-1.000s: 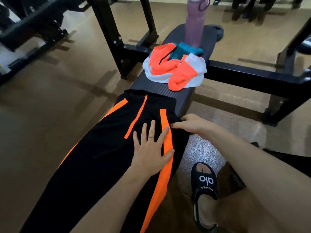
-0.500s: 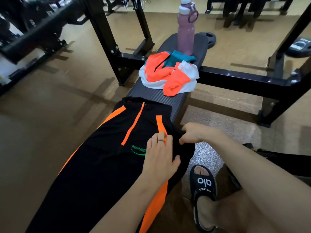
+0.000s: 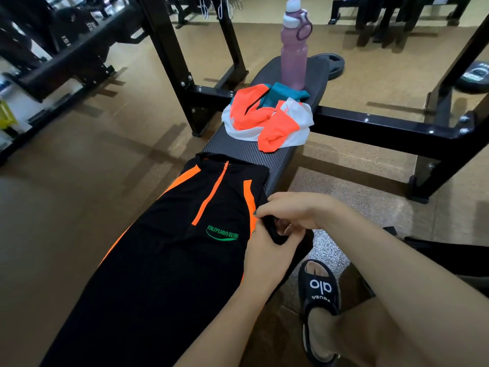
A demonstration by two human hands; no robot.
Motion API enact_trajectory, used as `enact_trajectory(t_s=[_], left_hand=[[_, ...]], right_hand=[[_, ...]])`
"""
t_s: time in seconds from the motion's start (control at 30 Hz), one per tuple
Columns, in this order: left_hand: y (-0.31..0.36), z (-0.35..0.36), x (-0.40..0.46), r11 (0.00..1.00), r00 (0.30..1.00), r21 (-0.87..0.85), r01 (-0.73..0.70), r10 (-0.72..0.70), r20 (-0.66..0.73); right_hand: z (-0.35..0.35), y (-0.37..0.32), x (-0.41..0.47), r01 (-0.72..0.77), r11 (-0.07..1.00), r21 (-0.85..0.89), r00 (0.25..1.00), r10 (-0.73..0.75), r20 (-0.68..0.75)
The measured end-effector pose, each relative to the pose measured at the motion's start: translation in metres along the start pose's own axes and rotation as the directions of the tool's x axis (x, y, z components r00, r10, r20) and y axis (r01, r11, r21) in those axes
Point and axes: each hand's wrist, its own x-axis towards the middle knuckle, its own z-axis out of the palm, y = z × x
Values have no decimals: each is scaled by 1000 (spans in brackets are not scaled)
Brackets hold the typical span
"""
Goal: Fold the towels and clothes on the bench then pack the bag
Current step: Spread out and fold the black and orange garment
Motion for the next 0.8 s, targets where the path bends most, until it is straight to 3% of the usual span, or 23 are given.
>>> enact_trajectory(t_s=[0.13,0.3,0.47,0.6,0.8], left_hand=[[1,-4,-3,990,996,-123,72,-66,52],[-5,-9,5,997,999,-63,42,-40,32],[-6,-16,8,996,998,71,-50,47,45],[-5,-18,3,988,998,149,-50,44,46],[-11,-22,-9,906,998,423,29,-53,46]], right_hand=[[0,-1,-6,-10,999,-32,992,14,126],[-3,-2,-9,13,1000,15,985,-16,171],[2,-4,-5,20,985,-173,1000,-16,23],[5,-7,8,63,966,-251,969,-120,-217],[-6,-5,9,68,989,-135,902,-119,-415]])
